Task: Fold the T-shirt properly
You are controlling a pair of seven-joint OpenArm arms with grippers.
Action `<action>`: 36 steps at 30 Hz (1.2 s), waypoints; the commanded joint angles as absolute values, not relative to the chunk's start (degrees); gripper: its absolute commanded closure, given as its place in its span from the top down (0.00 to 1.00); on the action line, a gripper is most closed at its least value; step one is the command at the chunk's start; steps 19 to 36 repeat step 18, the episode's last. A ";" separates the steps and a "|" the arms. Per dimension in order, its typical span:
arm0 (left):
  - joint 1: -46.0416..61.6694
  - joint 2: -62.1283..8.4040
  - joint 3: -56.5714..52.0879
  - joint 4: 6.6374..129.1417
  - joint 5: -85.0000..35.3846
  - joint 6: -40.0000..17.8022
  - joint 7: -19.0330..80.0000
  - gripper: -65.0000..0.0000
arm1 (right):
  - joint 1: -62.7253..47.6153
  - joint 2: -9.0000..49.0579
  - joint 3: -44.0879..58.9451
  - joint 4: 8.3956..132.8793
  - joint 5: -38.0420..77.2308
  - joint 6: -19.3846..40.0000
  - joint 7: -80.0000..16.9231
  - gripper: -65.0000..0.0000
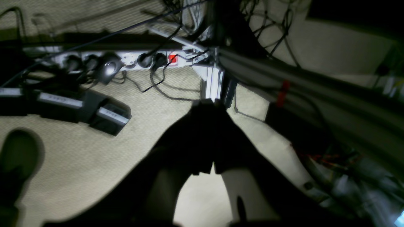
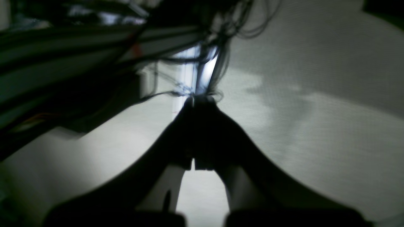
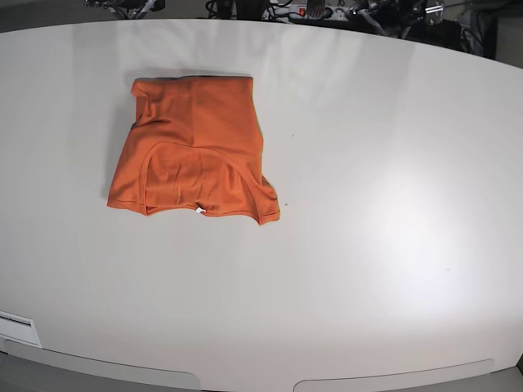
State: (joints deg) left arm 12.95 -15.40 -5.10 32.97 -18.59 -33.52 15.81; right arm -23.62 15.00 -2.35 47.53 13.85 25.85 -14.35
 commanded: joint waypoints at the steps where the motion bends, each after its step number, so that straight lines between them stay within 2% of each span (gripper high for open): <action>1: 12.03 -15.05 -5.15 32.38 -18.11 -32.40 14.46 0.00 | -22.57 15.05 -3.68 47.09 12.86 25.08 -13.91 0.00; 4: 10.74 -11.53 -3.01 31.33 -14.74 -22.92 11.60 0.00 | -20.27 13.39 -8.16 45.82 9.72 21.15 -13.89 0.00; 8: 10.94 -8.67 7.07 31.33 -13.52 -9.96 7.25 0.00 | -19.86 10.92 -11.68 45.89 6.20 17.80 -13.89 0.00; 12: 11.09 -8.45 18.39 31.33 -14.20 -2.92 3.36 0.00 | -20.05 8.54 -12.45 45.89 4.21 16.38 -13.93 0.00; 16: 11.27 -8.43 23.11 31.38 -17.67 -2.31 3.42 0.00 | -20.16 7.73 -12.45 45.89 4.43 18.24 -13.87 0.00; 36: 11.46 -8.40 23.22 31.40 -17.72 -2.31 3.40 0.00 | -20.01 7.11 -12.45 45.91 4.40 18.02 -13.61 0.00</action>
